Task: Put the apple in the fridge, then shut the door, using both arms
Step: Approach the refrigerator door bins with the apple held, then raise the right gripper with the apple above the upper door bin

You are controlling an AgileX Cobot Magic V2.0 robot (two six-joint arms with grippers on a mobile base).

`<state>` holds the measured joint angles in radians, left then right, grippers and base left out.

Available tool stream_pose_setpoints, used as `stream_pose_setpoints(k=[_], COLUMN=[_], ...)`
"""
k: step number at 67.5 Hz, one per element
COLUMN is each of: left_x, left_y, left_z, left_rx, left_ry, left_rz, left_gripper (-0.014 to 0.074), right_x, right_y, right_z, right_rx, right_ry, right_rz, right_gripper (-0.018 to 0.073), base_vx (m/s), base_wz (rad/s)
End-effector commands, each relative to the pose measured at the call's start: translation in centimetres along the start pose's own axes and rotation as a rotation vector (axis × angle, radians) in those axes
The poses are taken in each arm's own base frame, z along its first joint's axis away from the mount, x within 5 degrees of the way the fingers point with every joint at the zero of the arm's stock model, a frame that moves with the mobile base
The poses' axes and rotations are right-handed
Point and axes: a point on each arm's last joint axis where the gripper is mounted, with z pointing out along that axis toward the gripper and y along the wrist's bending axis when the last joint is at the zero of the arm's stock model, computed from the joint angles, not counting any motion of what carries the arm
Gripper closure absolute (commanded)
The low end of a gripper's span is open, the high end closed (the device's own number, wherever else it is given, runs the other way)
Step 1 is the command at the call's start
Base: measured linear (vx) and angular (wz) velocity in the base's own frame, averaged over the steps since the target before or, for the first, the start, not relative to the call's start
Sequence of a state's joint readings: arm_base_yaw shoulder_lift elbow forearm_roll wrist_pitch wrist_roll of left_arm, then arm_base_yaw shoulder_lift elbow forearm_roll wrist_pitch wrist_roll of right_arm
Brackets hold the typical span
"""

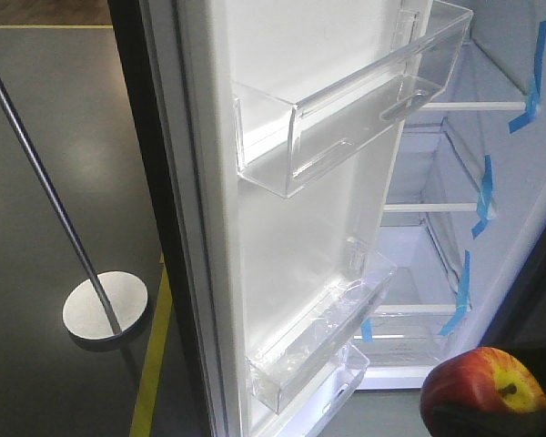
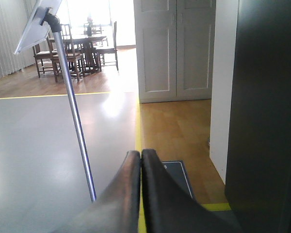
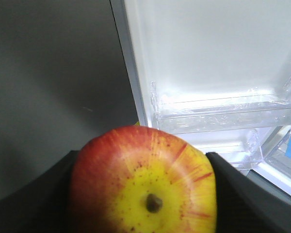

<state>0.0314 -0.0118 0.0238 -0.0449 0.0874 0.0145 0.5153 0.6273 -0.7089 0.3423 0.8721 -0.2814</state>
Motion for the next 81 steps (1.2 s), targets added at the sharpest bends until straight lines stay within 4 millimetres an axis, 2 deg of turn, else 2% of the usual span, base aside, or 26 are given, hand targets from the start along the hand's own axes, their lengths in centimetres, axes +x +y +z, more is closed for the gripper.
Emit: stream_pose_setpoints(k=[1, 18, 32, 40, 51, 62, 68, 75, 81], left_x=[-0.4, -0.4, -0.4, -0.4, -0.4, -0.4, -0.4, -0.4, -0.4], left_y=[0.0, 0.0, 0.0, 0.0, 0.0, 0.0, 0.0, 0.0, 0.0], left_z=[-0.1, -0.1, -0.1, -0.1, -0.1, -0.1, -0.1, -0.1, -0.1], left_rx=[0.006, 0.006, 0.006, 0.006, 0.006, 0.006, 0.006, 0.006, 0.006], left_ry=[-0.080, -0.080, -0.080, -0.080, -0.080, -0.080, -0.080, -0.080, -0.080], left_rz=[-0.017, -0.017, -0.017, -0.017, -0.017, -0.017, -0.017, -0.017, -0.017], left_gripper=[0.0603, 0.0603, 0.0603, 0.0603, 0.0603, 0.0603, 0.0603, 0.0603, 0.0603], right_x=[-1.2, -1.3, -2.5, -3.9, -5.9, -8.4, -9.6, -10.6, -11.9], right_y=[0.1, 0.2, -1.0, -2.0, -3.8, -5.0, -5.8, -7.7, -8.4], right_z=[-0.6, -0.6, -0.5, -0.2, 1.3, 2.1, 1.8, 0.6, -0.5], right_rx=[0.005, -0.011, 0.110, 0.198, 0.324, 0.414, 0.449, 0.514, 0.488], right_ry=[-0.093, -0.101, -0.148, -0.116, -0.025, -0.014, -0.030, -0.059, -0.096], right_rz=[-0.004, 0.022, -0.041, -0.044, -0.018, -0.022, 0.009, 0.065, 0.091], right_gripper=[0.0200, 0.0200, 0.0200, 0.0200, 0.0200, 0.0200, 0.0200, 0.0200, 0.0200], base_vx=[0.00, 0.00, 0.00, 0.00, 0.00, 0.00, 0.00, 0.00, 0.00], base_wz=[0.00, 0.00, 0.00, 0.00, 0.00, 0.00, 0.00, 0.00, 0.00])
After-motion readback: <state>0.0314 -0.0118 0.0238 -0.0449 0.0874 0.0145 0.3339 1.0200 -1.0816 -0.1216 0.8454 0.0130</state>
